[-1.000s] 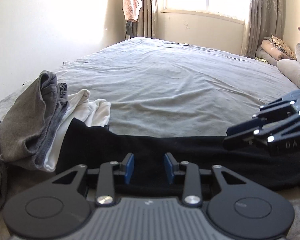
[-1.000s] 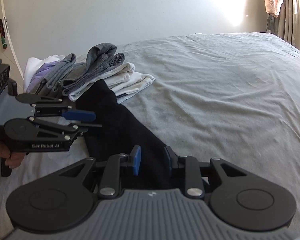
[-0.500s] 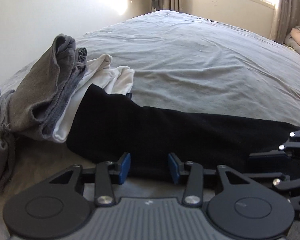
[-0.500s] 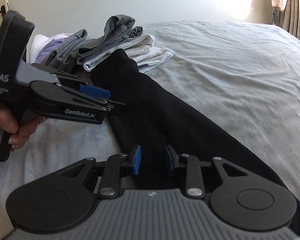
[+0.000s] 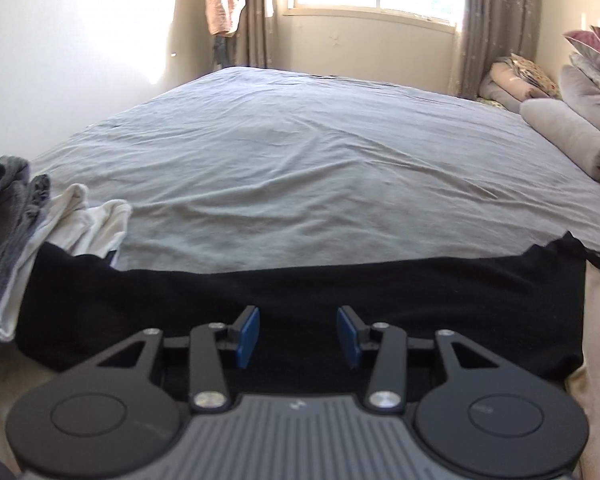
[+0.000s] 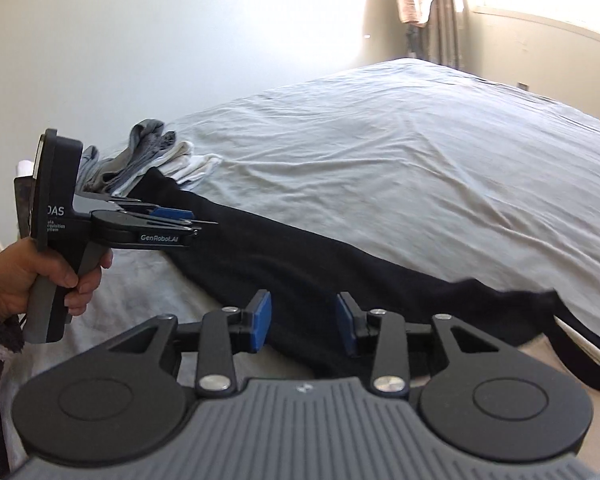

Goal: Fold clothes
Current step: 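Open both tools and release the straightened sleeve on the bed, then move the right tool to the first black sleeve cuff and grasp it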

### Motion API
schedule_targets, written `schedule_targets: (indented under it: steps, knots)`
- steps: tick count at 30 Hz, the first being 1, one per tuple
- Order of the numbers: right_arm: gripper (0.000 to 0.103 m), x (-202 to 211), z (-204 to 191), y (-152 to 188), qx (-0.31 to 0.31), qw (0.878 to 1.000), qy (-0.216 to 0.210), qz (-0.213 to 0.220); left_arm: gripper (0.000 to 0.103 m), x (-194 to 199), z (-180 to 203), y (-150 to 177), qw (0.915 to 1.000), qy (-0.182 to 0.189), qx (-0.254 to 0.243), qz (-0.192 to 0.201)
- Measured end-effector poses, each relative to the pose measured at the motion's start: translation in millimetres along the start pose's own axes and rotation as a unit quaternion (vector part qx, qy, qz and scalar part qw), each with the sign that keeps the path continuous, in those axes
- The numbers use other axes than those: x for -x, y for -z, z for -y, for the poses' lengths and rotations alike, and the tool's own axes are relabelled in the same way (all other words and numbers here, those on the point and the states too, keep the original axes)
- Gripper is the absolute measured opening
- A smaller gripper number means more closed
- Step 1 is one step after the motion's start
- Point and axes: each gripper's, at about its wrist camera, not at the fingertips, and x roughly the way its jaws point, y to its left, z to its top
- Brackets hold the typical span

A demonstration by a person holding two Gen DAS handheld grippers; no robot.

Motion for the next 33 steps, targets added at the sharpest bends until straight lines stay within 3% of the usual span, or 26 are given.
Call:
schedule_targets:
  steps: [3,4,8,13,17,20,24,27,33]
  knots:
    - [0.041,42,26,25,-0.031,0.998,0.05,0.001,0.052,-16,15,9,0.9978,-0.034,-0.043,-0.038]
    - [0.041,55,34,34,-0.042,0.997,0.067,0.002,0.056,-14,17,9,0.9971,-0.051,-0.041,-0.038]
    - [0.044,110,62,68,-0.092,0.988,0.126,0.014,0.054,3,17,-3,0.9971,-0.067,-0.004,-0.037]
    - [0.047,166,85,101,-0.135,0.97,0.201,0.027,0.055,31,33,-13,0.9987,-0.042,0.023,-0.021]
    - [0.052,202,99,123,-0.163,0.953,0.254,0.038,0.057,45,58,-16,0.999,-0.041,0.01,-0.013]
    - [0.056,221,107,138,-0.187,0.942,0.274,0.048,0.057,56,77,-19,0.9987,-0.051,0.002,-0.008]
    - [0.059,246,122,158,-0.235,0.927,0.287,0.06,0.057,82,95,-22,0.9995,-0.024,0.018,-0.01]
    - [0.06,266,138,170,-0.287,0.909,0.292,0.077,0.058,102,109,-24,0.9991,-0.006,0.035,-0.021]
    - [0.064,302,162,197,-0.366,0.871,0.299,0.133,0.064,134,147,-14,0.9989,0.039,0.02,-0.019]
